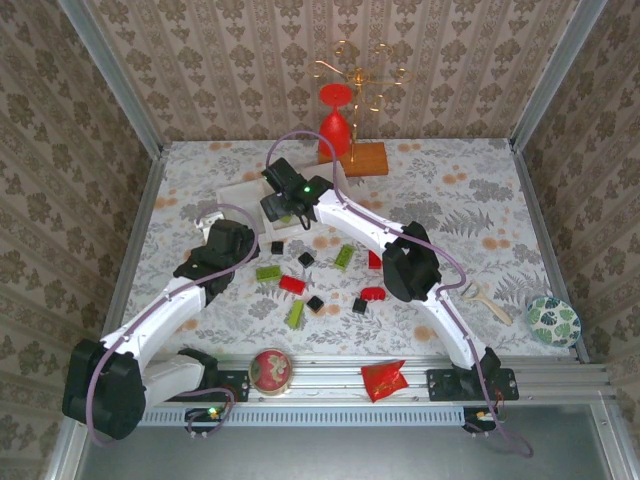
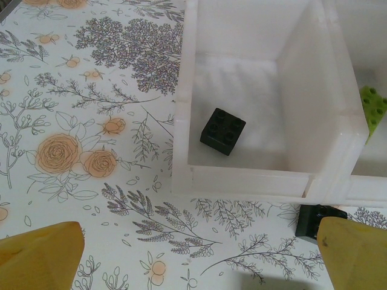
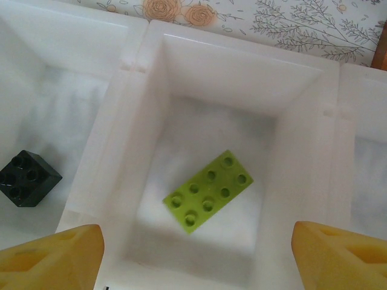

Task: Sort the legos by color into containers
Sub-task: Place the lego in the container, then pick up the lego from the center of the table.

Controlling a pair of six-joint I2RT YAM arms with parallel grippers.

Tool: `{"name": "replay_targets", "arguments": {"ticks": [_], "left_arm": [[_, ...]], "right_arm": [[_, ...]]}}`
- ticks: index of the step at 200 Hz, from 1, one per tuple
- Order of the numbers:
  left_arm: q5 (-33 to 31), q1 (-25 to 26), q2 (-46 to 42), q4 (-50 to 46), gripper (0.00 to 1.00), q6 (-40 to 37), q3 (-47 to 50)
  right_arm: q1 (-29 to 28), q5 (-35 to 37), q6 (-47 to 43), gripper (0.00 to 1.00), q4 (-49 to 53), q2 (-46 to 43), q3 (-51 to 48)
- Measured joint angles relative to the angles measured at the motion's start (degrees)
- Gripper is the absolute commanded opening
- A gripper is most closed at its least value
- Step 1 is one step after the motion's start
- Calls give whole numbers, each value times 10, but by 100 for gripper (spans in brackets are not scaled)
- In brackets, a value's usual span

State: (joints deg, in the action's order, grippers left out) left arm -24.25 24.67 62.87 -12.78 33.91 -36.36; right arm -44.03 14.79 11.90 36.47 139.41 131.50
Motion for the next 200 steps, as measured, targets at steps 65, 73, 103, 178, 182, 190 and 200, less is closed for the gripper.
{"name": "replay_targets", "arguments": {"ticks": [65,73,103,178,182,190,200], "left_arm": [[9,0,-3,5,98,0,4],[11,0,-4,7,98,0,6],[21,-1,-7,9,94,2,9],[70,-3,34,34,82,4,7],[74,-3,42,35,81,4,5],[81,-2,59,36,81,4,1],[88,1,78,36,80,4,-5]], "right_arm": [[0,0,11,84,-1,-19,-27],[0,0,16,85,-2,-31,-44],[0,0,38,89,-9,-92,-125],[-1,23,116,100,-50,-286,-380],[-1,28,122,100,-50,-294,-392],[-1,35,129,100,-51,-308,-413],[-1,46,141,100,-50,-324,-437]]}}
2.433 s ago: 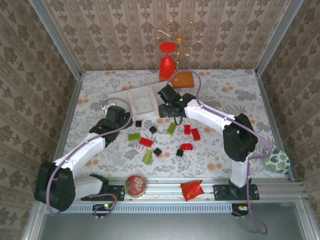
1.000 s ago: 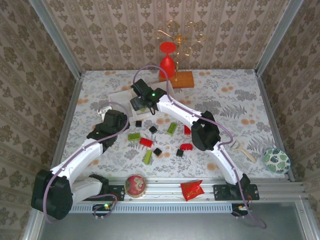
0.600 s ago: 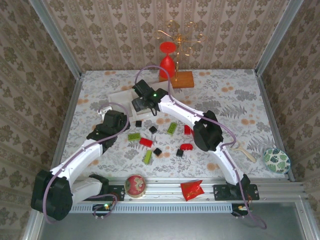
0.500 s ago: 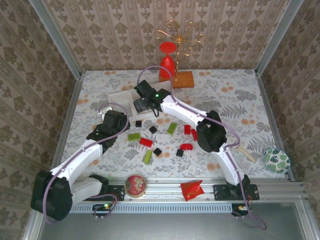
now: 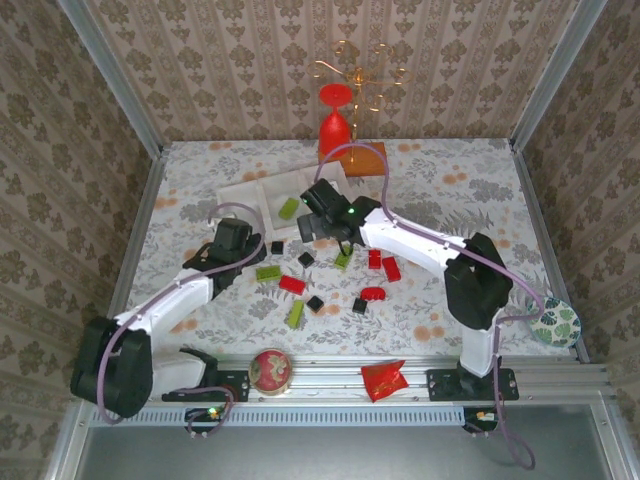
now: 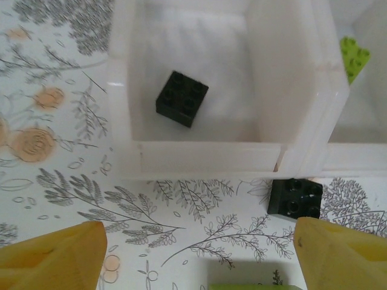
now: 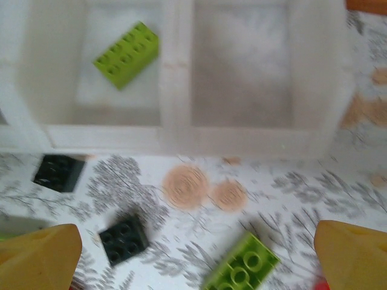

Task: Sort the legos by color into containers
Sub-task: Pick up the lego from the center of the table.

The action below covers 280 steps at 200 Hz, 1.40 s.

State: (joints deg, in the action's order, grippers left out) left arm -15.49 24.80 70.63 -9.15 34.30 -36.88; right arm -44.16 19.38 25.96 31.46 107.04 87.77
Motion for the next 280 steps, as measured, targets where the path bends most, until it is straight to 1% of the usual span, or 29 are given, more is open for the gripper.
{"name": "replay_targets", "arguments": {"ticks": [41,63,104,183,220,280], "left_arm": [[22,34,70,5,76,-3,-39],[24,51,115,5,72,-14,-74],[32,71,183,4,67,-28,-119],[42,72,257,-6,66,-30,-142],[42,69,276,-9,66,-30,-150],[42,50,294,-12,69,-41,-168]], "right_arm": [[0,32,43,100,-2,-43,-75],[0,45,65,100,-13,-64,-113],[0,67,92,100,-15,-74,-138],[0,89,105,100,-16,-74,-143],[0,90,105,100,-15,-74,-142],[0,94,105,100,-16,-74,-139]]}}
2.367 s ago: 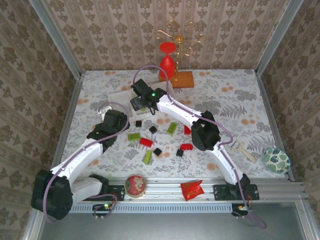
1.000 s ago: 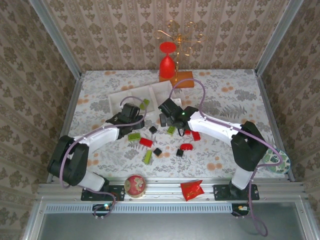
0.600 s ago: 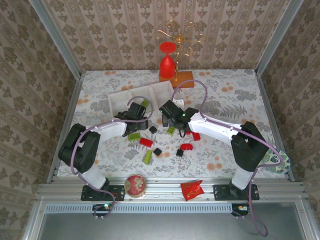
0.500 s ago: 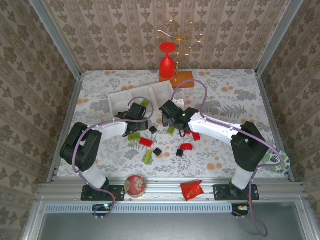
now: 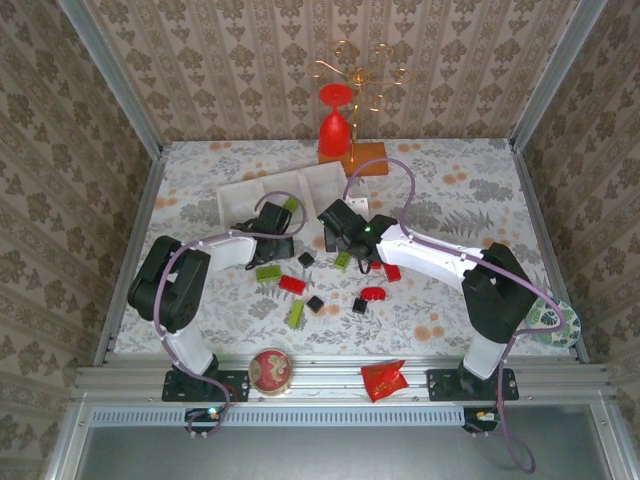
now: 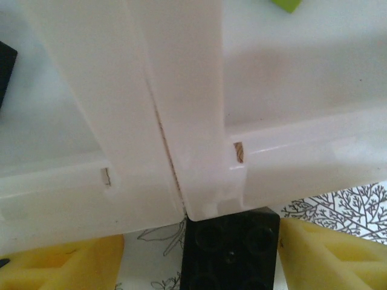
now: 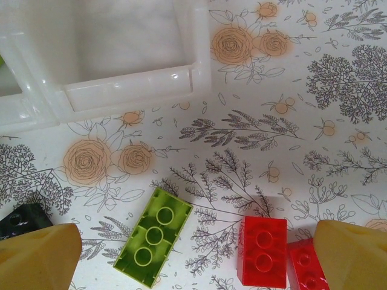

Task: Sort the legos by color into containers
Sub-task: Pick up the lego from the center of the table.

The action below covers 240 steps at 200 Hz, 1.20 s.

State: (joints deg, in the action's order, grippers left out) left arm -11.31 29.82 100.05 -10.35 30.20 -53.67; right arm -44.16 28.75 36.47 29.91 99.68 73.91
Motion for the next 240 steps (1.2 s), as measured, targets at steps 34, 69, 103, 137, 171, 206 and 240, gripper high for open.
{"name": "replay_targets", "arguments": {"ticks": [34,69,103,137,171,206,240], "left_arm": [[0,-4,1,-1,69,-4,-1],[0,-10,1,-1,66,-7,-1],[0,-14,1,-2,63,-11,-1],[-3,-16,1,-2,57,-14,-1],[-3,-22,1,-3,55,-15,-1],[-3,-22,1,-3,55,-15,-1],[-2,-22,1,-1,55,-15,-1]], "right_arm": [[0,0,0,100,-2,0,0],[0,0,0,100,-2,0,0],[0,2,0,100,-2,0,0],[0,2,0,100,-1,0,0],[0,3,0,100,-1,1,2],[0,8,2,100,-1,1,2],[0,9,4,100,-1,1,2]]}}
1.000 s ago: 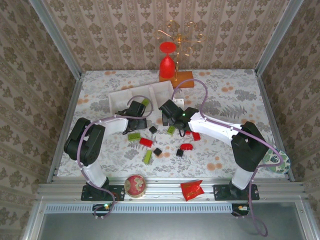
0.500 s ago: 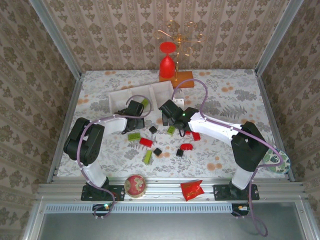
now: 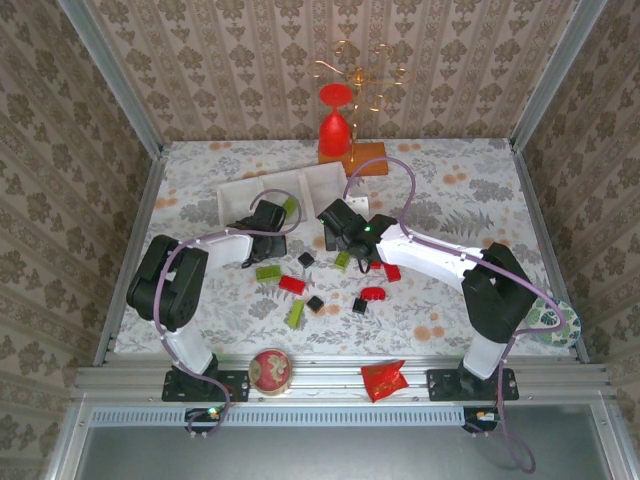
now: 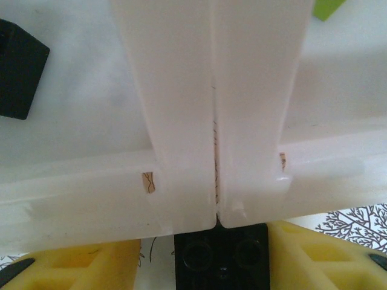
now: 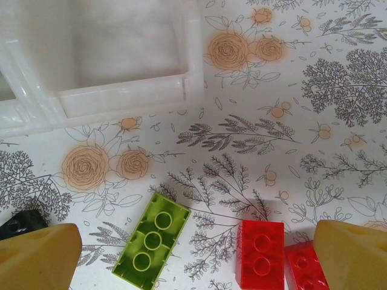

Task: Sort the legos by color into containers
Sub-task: Pick up the lego from the center of the table.

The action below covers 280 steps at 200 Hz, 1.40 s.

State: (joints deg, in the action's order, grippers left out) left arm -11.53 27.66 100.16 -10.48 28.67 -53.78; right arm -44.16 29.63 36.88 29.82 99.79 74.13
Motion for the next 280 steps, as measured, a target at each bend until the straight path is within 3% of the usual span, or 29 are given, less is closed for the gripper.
{"name": "replay_targets", "arguments": {"ticks": [47,147,204,280], "left_arm": [[-3,0,8,0,38,-5,-6],[-2,16,-16,-7,15,-6,14],[-5,31,-95,-30,10,-2,35],[-34,33,-212,-70,10,1,44]], "right_arm": [[0,0,11,100,5,0,0],[0,-1,42,100,40,6,0],[0,-2,61,100,63,8,-18],[3,-3,69,92,67,-8,-62]]}}
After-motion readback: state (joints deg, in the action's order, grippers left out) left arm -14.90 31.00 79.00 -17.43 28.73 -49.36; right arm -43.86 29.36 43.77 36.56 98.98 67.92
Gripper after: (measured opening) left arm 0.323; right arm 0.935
